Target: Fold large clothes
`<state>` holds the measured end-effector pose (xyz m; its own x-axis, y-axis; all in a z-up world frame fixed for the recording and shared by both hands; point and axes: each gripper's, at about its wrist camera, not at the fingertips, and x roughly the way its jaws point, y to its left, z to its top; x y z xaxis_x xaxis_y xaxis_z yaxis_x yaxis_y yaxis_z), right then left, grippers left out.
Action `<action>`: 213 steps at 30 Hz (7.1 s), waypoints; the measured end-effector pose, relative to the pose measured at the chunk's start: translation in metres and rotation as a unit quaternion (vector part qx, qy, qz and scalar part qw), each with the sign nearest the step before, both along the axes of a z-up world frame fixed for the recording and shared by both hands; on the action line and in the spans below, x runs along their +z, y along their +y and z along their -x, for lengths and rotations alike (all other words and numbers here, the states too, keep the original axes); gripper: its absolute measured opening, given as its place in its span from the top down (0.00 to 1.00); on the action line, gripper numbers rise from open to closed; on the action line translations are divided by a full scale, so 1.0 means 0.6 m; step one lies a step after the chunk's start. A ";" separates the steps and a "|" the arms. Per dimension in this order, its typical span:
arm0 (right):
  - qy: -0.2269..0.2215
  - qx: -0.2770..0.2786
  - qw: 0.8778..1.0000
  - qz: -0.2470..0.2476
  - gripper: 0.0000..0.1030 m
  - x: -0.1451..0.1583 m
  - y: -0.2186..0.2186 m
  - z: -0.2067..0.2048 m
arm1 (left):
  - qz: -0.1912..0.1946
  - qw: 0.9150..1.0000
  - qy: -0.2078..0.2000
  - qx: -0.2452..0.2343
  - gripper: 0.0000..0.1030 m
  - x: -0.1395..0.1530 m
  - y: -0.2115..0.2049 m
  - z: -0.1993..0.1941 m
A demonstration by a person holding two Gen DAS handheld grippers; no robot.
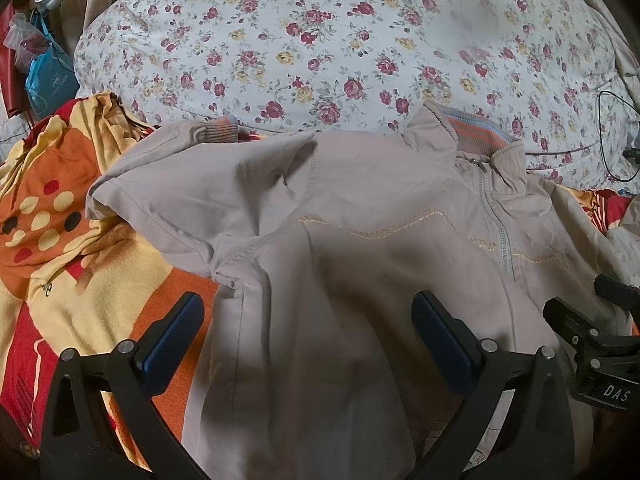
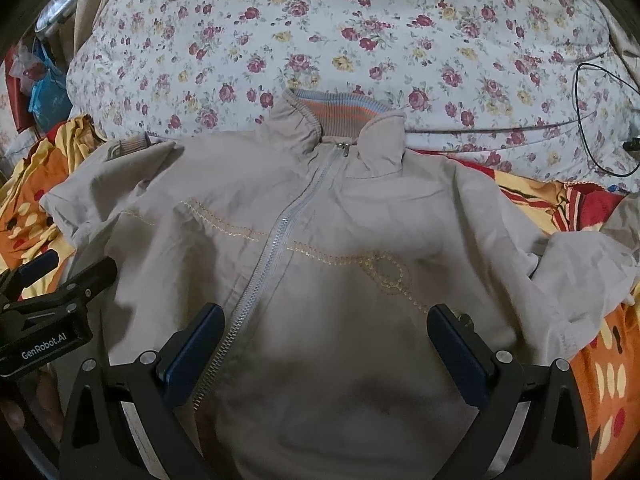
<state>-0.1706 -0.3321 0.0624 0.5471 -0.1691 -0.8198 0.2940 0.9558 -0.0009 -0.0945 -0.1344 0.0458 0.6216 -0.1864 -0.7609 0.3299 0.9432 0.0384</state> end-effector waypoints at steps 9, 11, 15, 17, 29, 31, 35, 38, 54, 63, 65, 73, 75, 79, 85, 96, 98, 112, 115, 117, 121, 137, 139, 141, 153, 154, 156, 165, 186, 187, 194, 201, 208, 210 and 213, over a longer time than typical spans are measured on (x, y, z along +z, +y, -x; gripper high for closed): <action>0.013 -0.006 1.000 0.000 0.01 -0.009 -0.003 -0.003 | 0.000 1.000 0.002 0.000 0.00 -0.001 -0.001 0.000; 0.014 -0.005 1.000 0.002 0.01 -0.010 -0.002 -0.002 | 0.000 1.000 0.002 0.000 0.00 -0.001 0.000 0.000; 0.020 -0.004 1.000 -0.002 0.01 -0.014 -0.004 -0.003 | 0.000 1.000 0.002 0.000 0.00 -0.002 0.000 0.001; 0.020 -0.002 1.000 -0.007 0.01 -0.015 -0.004 -0.003 | -0.001 1.000 0.003 -0.001 0.00 -0.002 0.000 0.001; 0.024 -0.001 1.000 -0.017 0.01 -0.022 -0.004 -0.004 | 0.000 1.000 0.002 -0.001 0.00 -0.003 0.001 0.001; 0.024 0.000 1.000 -0.014 0.01 -0.021 -0.002 -0.004 | 0.000 1.000 0.003 -0.001 0.00 -0.003 0.001 0.000; 0.013 0.002 1.000 -0.009 0.01 -0.015 -0.001 -0.003 | 0.001 1.000 0.002 0.002 0.00 -0.002 0.003 -0.001; -0.003 -0.002 1.000 -0.011 0.01 -0.004 -0.004 0.002 | 0.001 1.000 0.001 0.004 0.00 -0.002 0.005 -0.001; -0.008 -0.005 1.000 -0.030 0.02 -0.014 -0.011 0.006 | -0.001 1.000 0.005 0.012 0.00 -0.004 0.010 -0.005; 0.000 0.003 0.999 -0.036 0.02 -0.019 -0.007 0.004 | 0.011 0.999 0.006 0.045 0.00 0.072 0.072 -0.054; 0.002 0.006 0.999 -0.042 0.02 -0.020 -0.008 0.004 | 0.004 0.998 -0.010 0.068 0.00 0.099 0.097 -0.090; 0.006 0.004 0.998 -0.058 0.01 -0.021 -0.012 0.002 | -0.097 0.993 0.006 0.073 0.00 0.058 0.138 -0.269; 0.011 0.006 0.998 -0.059 0.01 -0.023 -0.011 -0.001 | -0.097 0.991 0.012 0.087 0.00 0.033 0.154 -0.301; 0.020 0.014 0.998 -0.055 0.01 -0.028 -0.008 -0.009 | -0.117 0.989 0.011 0.089 0.00 0.001 0.154 -0.338; 0.028 0.024 0.998 -0.049 0.00 -0.034 -0.005 -0.018 | -0.142 0.988 0.019 0.054 0.48 -0.031 0.132 -0.355; -0.003 0.004 0.997 -0.072 0.01 -0.019 -0.021 -0.009 | 0.055 0.998 0.034 0.012 0.97 0.119 0.164 -0.287; -0.010 -0.003 0.997 -0.073 0.01 -0.013 -0.026 -0.006 | 0.088 0.996 0.030 -0.014 0.97 0.157 0.149 -0.261; -0.095 -0.119 0.984 -0.098 0.01 0.044 -0.135 0.044 | 0.210 0.942 0.133 -0.225 0.50 0.133 -0.115 -0.066; -0.108 -0.142 0.979 -0.101 0.01 0.056 -0.157 0.058 | 0.162 0.945 0.169 -0.228 0.47 0.080 -0.134 -0.044; -0.113 -0.135 0.979 -0.103 0.01 0.063 -0.160 0.064 | 0.152 0.950 0.164 -0.219 0.41 0.084 -0.112 -0.034; -0.100 -0.053 0.987 -0.113 0.01 0.073 -0.127 0.057 | 0.128 0.971 0.092 -0.178 0.18 0.115 -0.021 -0.022; -0.015 0.000 0.996 0.088 0.84 -0.004 -0.036 -0.019 | -0.020 0.997 0.077 0.003 0.18 -0.013 0.073 -0.121; -0.041 -0.005 0.984 0.175 0.85 0.034 -0.031 -0.005 | -0.006 0.996 0.089 0.015 0.18 -0.018 0.091 -0.123; -0.061 -0.016 0.967 0.248 0.84 0.054 -0.033 0.002 | 0.006 0.994 0.104 0.031 0.18 -0.025 0.100 -0.133; 0.003 -0.118 0.983 0.144 0.40 0.071 -0.154 0.078 | 0.058 0.989 0.117 0.074 0.18 -0.022 0.135 -0.142; -0.021 -0.113 0.988 0.101 0.38 0.089 -0.146 0.082 | 0.064 0.988 0.115 0.076 0.18 -0.016 0.138 -0.138; -0.050 -0.079 0.995 0.025 0.38 0.098 -0.129 0.088 | 0.076 0.989 0.106 0.077 0.18 -0.004 0.146 -0.129; -0.014 0.156 0.985 -0.069 0.38 0.069 0.091 -0.032 | 0.106 0.982 0.115 0.102 0.17 -0.011 0.169 -0.153; 0.040 0.016 0.993 -0.106 0.40 0.032 -0.115 0.028 | 0.079 0.989 0.004 0.125 0.16 0.079 0.198 -0.094; 0.028 0.019 0.993 -0.113 0.40 0.044 -0.114 0.031 | 0.089 0.989 0.010 0.120 0.16 0.077 0.192 -0.098; -0.038 -0.038 0.998 -0.024 0.28 0.073 -0.143 0.022 | 0.097 0.993 0.055 0.044 0.16 0.039 0.095 -0.113; 0.031 -0.038 0.999 -0.005 0.29 -0.026 -0.166 -0.015 | 0.047 0.990 0.119 0.056 0.16 -0.033 0.083 -0.136; -0.015 -0.032 0.998 -0.052 0.27 0.049 -0.142 0.053 | 0.104 0.983 0.149 0.024 0.16 0.014 0.146 -0.082; -0.019 -0.031 0.997 -0.071 0.24 0.066 -0.138 0.075 | 0.104 0.983 0.154 0.005 0.16 0.022 0.152 -0.063; -0.033 -0.039 0.995 -0.089 0.22 0.082 -0.137 0.096 | 0.081 0.986 0.141 -0.024 0.16 0.019 0.147 -0.027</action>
